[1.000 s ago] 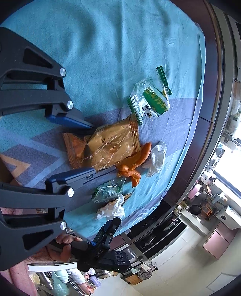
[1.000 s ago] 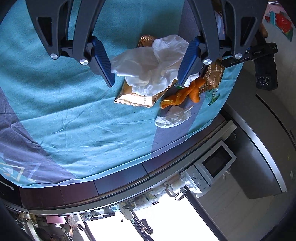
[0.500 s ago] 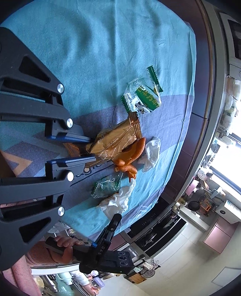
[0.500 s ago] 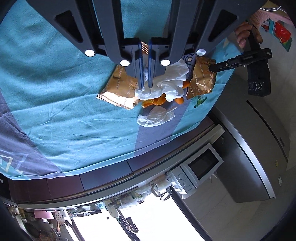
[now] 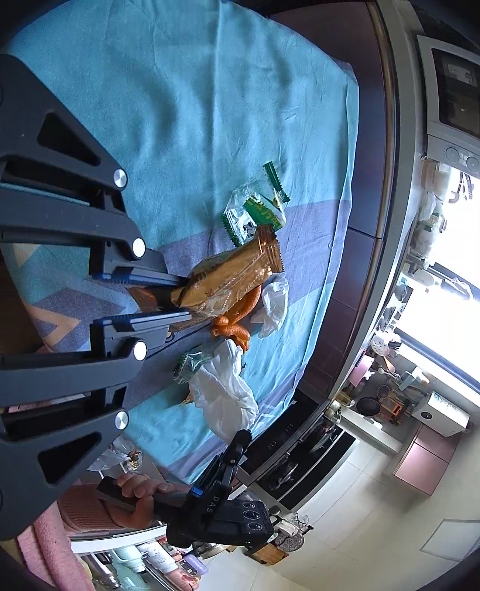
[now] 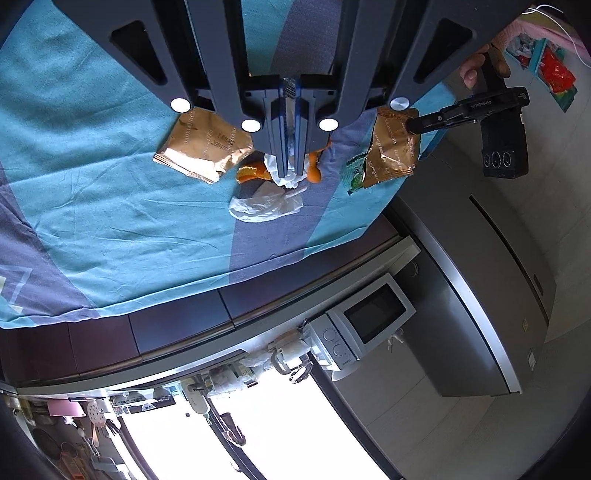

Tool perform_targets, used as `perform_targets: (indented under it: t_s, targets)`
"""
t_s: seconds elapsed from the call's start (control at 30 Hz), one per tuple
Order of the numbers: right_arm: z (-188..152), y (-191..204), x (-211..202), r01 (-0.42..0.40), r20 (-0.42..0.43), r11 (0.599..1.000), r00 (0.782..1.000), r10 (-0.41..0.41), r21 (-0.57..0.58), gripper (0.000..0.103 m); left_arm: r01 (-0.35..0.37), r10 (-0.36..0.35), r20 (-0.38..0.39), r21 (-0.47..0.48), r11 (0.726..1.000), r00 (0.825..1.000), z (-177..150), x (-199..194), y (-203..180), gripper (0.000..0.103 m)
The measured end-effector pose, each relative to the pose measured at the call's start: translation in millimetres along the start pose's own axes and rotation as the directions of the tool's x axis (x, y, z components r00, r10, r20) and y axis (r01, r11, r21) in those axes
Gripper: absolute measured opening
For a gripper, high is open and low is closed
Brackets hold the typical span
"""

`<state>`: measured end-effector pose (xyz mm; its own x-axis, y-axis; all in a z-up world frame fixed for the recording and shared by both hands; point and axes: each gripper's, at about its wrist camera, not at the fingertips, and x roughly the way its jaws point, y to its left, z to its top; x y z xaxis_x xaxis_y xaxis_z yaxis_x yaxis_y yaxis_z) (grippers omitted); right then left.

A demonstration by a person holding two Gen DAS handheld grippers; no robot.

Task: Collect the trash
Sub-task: 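Carry the snack bag and tissue toward the teal bin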

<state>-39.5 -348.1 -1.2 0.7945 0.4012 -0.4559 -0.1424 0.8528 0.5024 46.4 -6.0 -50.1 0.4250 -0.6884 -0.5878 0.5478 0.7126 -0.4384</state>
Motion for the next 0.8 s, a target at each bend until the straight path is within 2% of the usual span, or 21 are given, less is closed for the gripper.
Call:
perform_targets:
  t_s: [0.33, 0.8]
  targets:
    - [12.0, 22.0, -0.2, -0.052, 0.026, 0.998, 0.998, 0.053, -0.04, 0.002, -0.041, 0.043, 0.077, -0.028, 0.999, 0.996, 1.4, -35.4, 16.1, 0.013]
    - [25.4, 68.3, 20.7, -0.191, 0.008, 0.977, 0.981, 0.193, -0.097, 0.002, -0.101, 0.112, 0.155, -0.082, 0.992, 0.982, -2.4, -78.2, 39.7, 0.013]
